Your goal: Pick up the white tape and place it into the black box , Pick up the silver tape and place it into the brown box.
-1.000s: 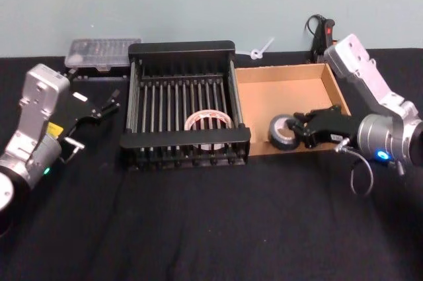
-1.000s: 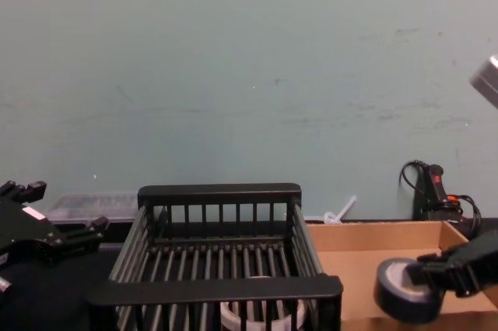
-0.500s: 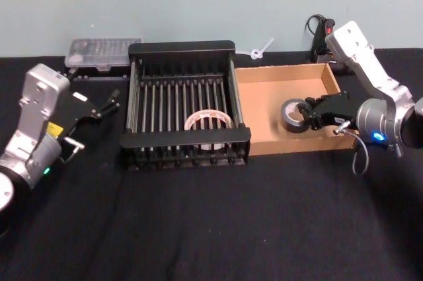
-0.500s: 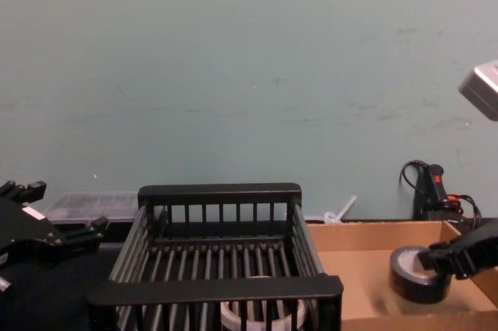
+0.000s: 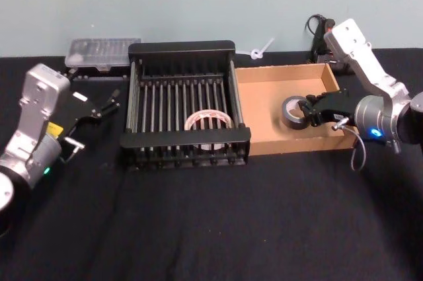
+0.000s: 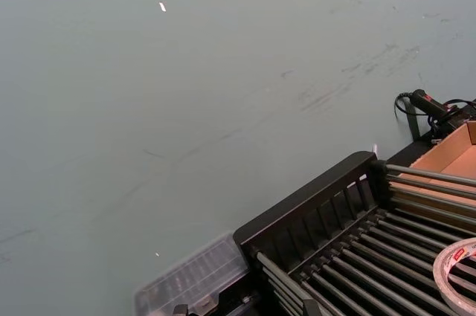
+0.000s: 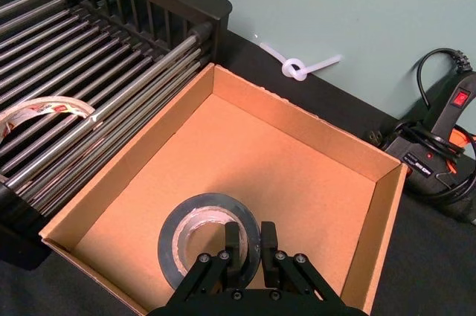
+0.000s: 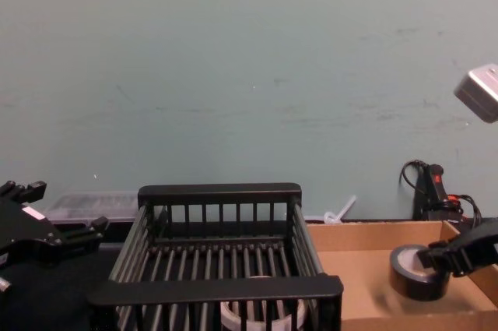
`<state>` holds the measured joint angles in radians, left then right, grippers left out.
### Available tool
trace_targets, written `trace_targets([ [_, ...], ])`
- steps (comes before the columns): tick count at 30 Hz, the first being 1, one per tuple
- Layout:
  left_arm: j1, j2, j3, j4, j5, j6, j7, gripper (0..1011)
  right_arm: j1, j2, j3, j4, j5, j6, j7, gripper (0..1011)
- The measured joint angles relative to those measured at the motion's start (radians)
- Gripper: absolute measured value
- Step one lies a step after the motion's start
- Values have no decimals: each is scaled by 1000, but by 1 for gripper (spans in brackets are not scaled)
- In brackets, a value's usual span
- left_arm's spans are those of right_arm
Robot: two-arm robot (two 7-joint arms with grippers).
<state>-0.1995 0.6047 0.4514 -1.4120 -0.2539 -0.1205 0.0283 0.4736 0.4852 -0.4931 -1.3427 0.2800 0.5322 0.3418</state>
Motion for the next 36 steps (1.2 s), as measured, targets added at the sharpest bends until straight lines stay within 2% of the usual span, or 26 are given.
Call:
trace_targets([
  [7,0,0,0,0,0,0,0,1002,-2,2,0,-4,1,0,0,171],
  [9,0,0,0,0,0,0,0,1001,-2,2,0,-4,1,0,0,215],
  [10,0,0,0,0,0,0,0,1002,-2,2,0,-4,2,0,1,267],
  [17,0,0,0,0,0,0,0,1001,-3,3,-1,-6,3,0,1,446],
  [20,0,0,0,0,0,0,0,1001,-3,3,-1,-6,3,1,1,586],
  [21,0,0,0,0,0,0,0,1001,-3,3,-1,-6,3,1,2,586],
  [24,0,0,0,0,0,0,0,1001,-3,3,-1,-7,4,1,1,706],
  [27,0,0,0,0,0,0,0,1001,-4,4,-1,-7,4,1,1,762],
  [31,0,0,0,0,0,0,0,1001,-4,4,-1,-7,4,1,1,908],
  [36,0,0,0,0,0,0,0,1001,-4,4,-1,-8,4,1,1,1002],
])
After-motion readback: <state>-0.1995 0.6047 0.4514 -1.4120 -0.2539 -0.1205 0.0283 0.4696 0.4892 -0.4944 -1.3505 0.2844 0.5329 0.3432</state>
